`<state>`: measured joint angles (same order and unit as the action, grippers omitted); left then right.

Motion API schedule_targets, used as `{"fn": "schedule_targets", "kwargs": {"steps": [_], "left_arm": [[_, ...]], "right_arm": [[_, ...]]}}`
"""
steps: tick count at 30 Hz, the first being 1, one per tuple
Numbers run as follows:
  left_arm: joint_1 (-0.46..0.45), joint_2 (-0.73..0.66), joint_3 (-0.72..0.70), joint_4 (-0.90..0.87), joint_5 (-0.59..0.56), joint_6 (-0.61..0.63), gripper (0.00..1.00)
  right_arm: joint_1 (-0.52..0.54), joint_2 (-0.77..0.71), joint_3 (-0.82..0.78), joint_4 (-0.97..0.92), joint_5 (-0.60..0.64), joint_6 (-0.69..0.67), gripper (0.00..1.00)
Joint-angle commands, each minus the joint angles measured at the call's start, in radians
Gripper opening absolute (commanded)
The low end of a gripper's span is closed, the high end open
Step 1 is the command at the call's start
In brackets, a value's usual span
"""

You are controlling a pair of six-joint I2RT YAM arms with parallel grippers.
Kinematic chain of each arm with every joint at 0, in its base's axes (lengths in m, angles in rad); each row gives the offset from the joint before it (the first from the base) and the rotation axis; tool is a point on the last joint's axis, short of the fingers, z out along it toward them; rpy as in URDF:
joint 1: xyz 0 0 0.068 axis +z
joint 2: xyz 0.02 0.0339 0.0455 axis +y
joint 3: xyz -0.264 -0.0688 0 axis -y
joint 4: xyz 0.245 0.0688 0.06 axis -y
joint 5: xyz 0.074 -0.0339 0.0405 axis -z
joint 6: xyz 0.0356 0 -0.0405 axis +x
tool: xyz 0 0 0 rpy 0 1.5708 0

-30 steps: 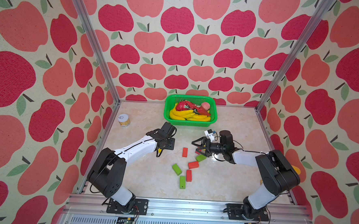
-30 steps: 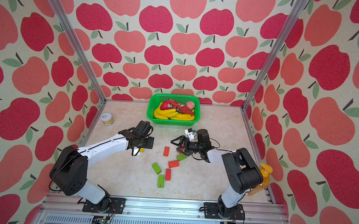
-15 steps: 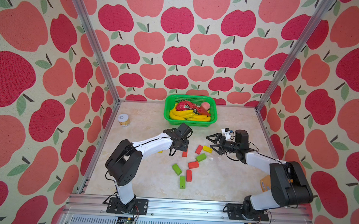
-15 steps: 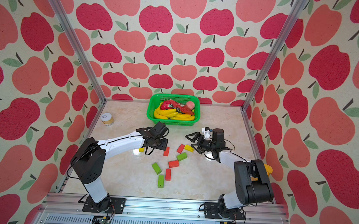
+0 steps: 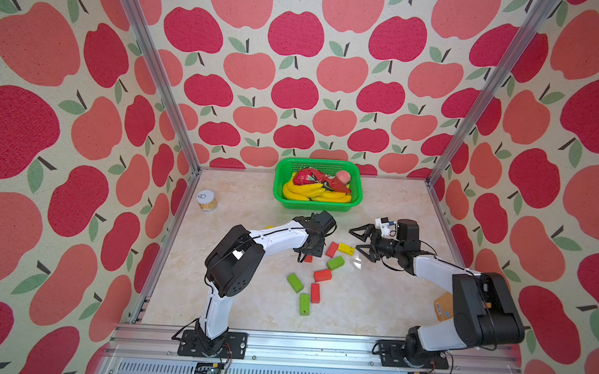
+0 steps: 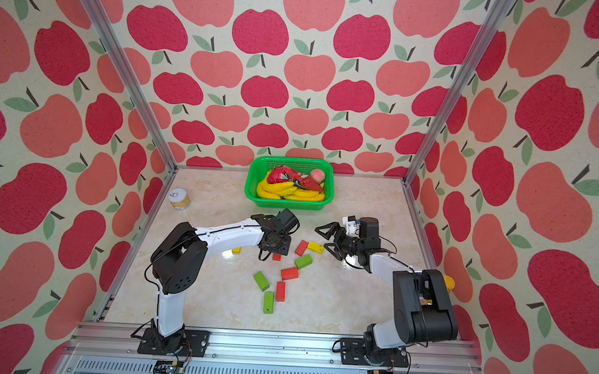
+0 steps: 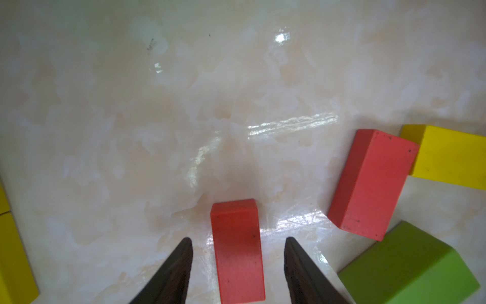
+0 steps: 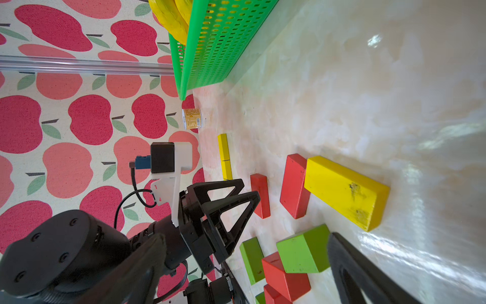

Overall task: Assemble the letter k with building blocks
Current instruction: Pick up the building block from the center of the board.

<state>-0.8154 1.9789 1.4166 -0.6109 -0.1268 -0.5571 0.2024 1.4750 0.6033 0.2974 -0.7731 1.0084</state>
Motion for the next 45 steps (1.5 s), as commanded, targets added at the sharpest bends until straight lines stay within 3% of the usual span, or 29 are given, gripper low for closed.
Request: {"fn": "schedule_targets", "kwargs": {"steps": [1,21,35,45], "left_arm": [[-0.002,0.013,-0.021,-0.015,-0.019,-0.026,0.59],[-0.014,0.054,-0.008,-0.039,-0.010,-0.026,0.54],[-0.009,0.012,-0.028,-0.049,-0.030,-0.019,0.22],[0.042,-0.169,-0.195,0.010,-0.036,0.018,0.21]], "right_arm": [[-0.001,0.005,-0.018,0.029,-0.030,0.024,0.99],[0.010,0.026,-0.023,0.058,-0.035,0.041,0.99],[0.026,0.030,-0.020,0.066,-0.037,0.041,0.99],[0.103,0.072,0.016,0.097,-0.058,0.029,0.99]]}}
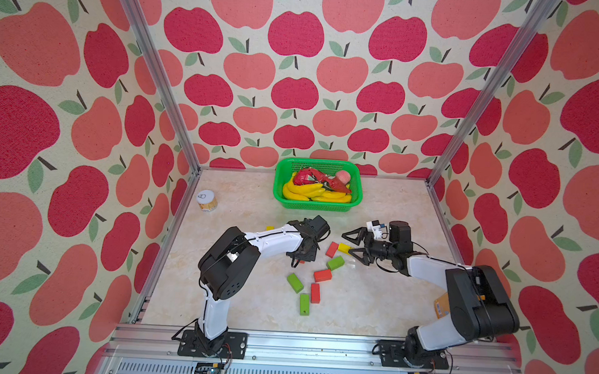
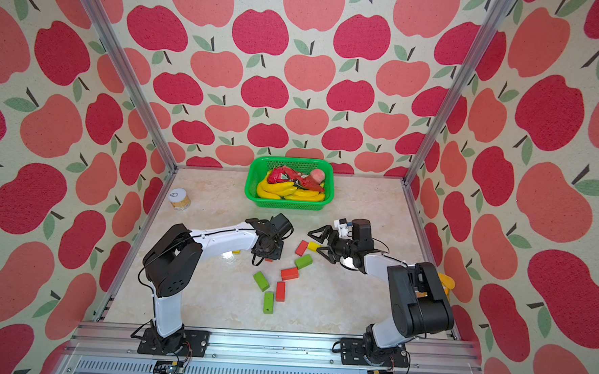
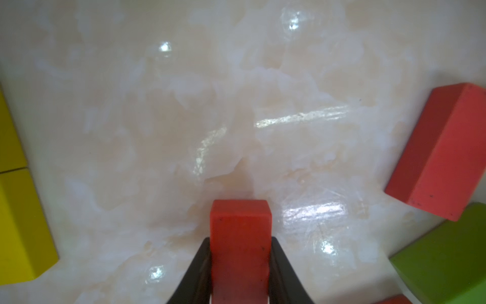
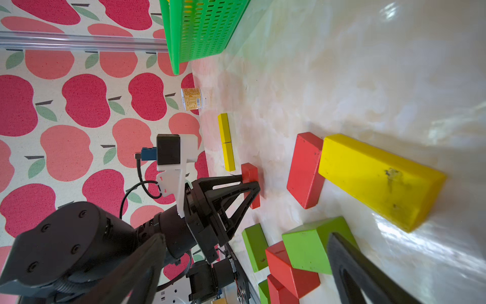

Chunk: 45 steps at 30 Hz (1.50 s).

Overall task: Assemble the letter k with building blocks
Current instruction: Pick up the building block from the center of the board, then assemble the building block at the center of the board.

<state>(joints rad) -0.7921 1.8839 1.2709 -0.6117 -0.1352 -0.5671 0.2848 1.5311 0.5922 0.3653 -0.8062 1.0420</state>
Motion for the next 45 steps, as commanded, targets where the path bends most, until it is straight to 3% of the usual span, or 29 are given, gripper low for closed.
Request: {"fn": "schedule_targets", "kwargs": {"steps": [1,9,22,33,45], "left_arm": [[0.025,-0.097,-0.072,0.022,-0.023,0.030,0.22],[0.079,-0.256,-0.195,0.006,-0.026,0.039,0.23],[0.130,-0.501,-0.376,-0.059,0.019,0.024,0.24],[0.162,-0.576,-0.462,-0.074,-0.003,0.019,0.26],[0.231,-0.458,-0.500,0.046,0.012,0.126,0.25]], "right_arm": [[0.028,0.020,0.031,0.031,-0.027,-0.006,0.99],[0.105,0.068,0.069,0.046,-0.043,-0.009,0.99],[0.116,0.120,0.098,0.034,-0.060,-0.032,0.99],[0.120,0.150,0.100,0.056,-0.072,-0.019,0.99],[0.121,0.118,0.090,0.084,-0.090,-0.001,0.99]]}}
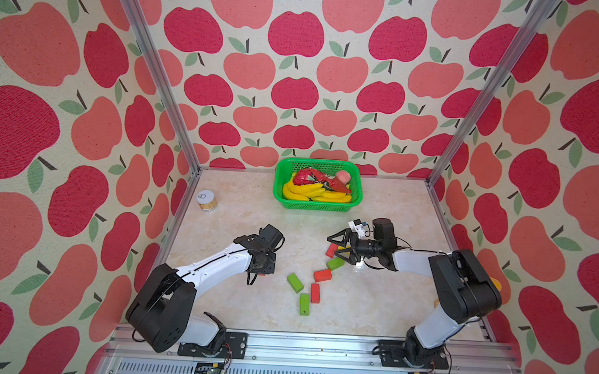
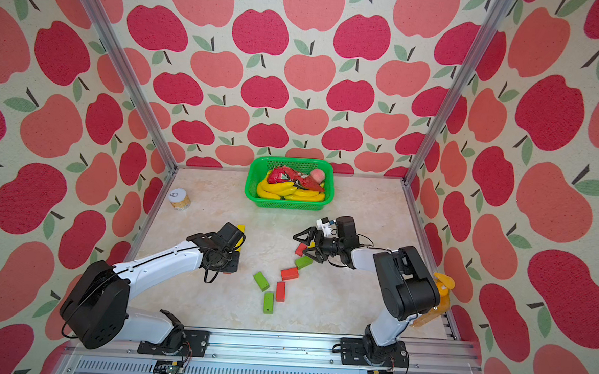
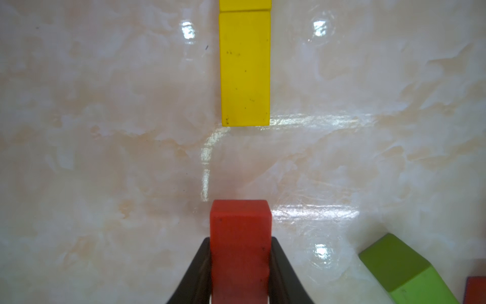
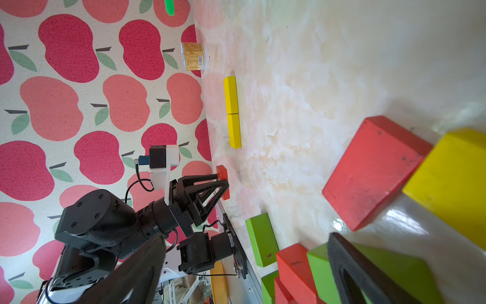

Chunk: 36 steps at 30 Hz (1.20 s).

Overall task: Assemble the letter k with building blocks
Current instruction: Assemble the building block at the center of the board.

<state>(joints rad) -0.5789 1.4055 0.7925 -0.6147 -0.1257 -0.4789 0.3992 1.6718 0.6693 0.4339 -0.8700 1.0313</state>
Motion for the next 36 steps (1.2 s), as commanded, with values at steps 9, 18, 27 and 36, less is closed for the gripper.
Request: {"fn": "schedule_targets", "kwargs": {"steps": [9,18,27,36], "left_arm": [[0.032,0.038,-0.026,0.097,0.021,0.056,0.24],[0.043,0.104,-0.005,0.123,0.032,0.051,0.23],[0.044,0.128,0.012,0.133,0.038,0.050,0.23],[0.049,0.160,0.041,0.125,0.032,0.050,0.23]], "right_arm": [[0.039,-0.018,0.032,0.017,-0.046,0.009,0.99],[0.081,0.003,0.047,0.031,-0.043,0.016,0.99],[0.150,0.023,0.059,0.074,-0.036,0.038,0.99],[0.153,0.022,0.059,0.077,-0.037,0.038,0.99]]}}
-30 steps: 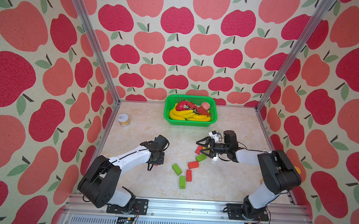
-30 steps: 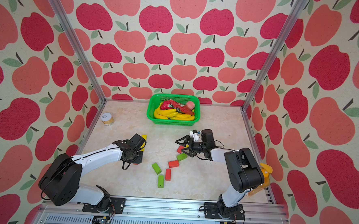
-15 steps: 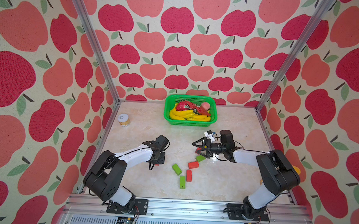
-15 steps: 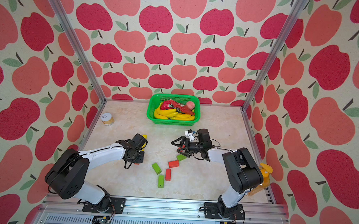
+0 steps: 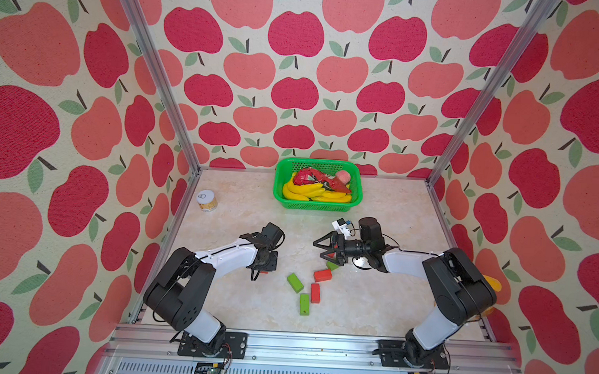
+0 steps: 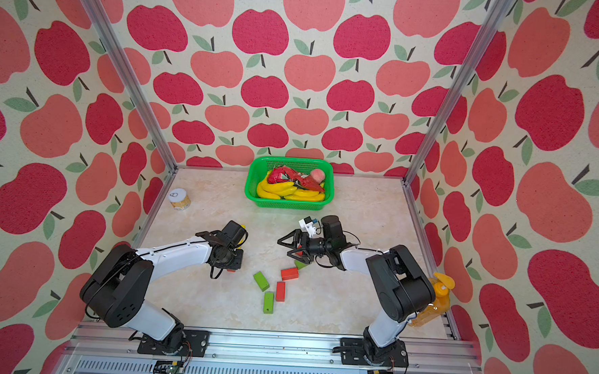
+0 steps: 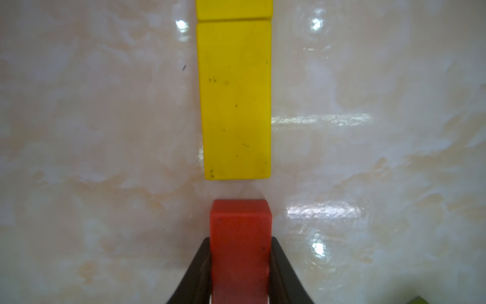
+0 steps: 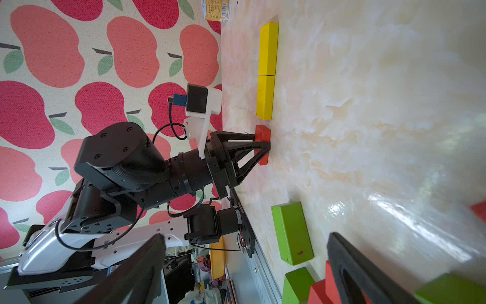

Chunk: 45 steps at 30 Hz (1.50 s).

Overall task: Assemble the letter k with building blocks
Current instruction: Assemble the building block at the center of the board.

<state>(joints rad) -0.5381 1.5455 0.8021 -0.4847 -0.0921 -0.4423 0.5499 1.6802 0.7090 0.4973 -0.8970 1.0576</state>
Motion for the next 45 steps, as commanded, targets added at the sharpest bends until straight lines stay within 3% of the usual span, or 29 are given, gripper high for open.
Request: {"fn": "schedule_targets", "kwargs": {"steps": [1,30,45], "left_arm": [[0.011,0.022,0.033,-0.008,-0.003,0.014,0.23],[0.039,0.068,0.041,0.015,0.012,0.032,0.24],[0.038,0.061,0.049,0.005,0.019,0.028,0.41]], "right_arm": [[0.002,0.014,0.019,0.012,-0.010,0.011,0.99],[0.002,0.044,0.026,0.017,-0.016,0.012,0.99],[0.002,0.042,0.026,0.016,-0.016,0.012,0.99]]}}
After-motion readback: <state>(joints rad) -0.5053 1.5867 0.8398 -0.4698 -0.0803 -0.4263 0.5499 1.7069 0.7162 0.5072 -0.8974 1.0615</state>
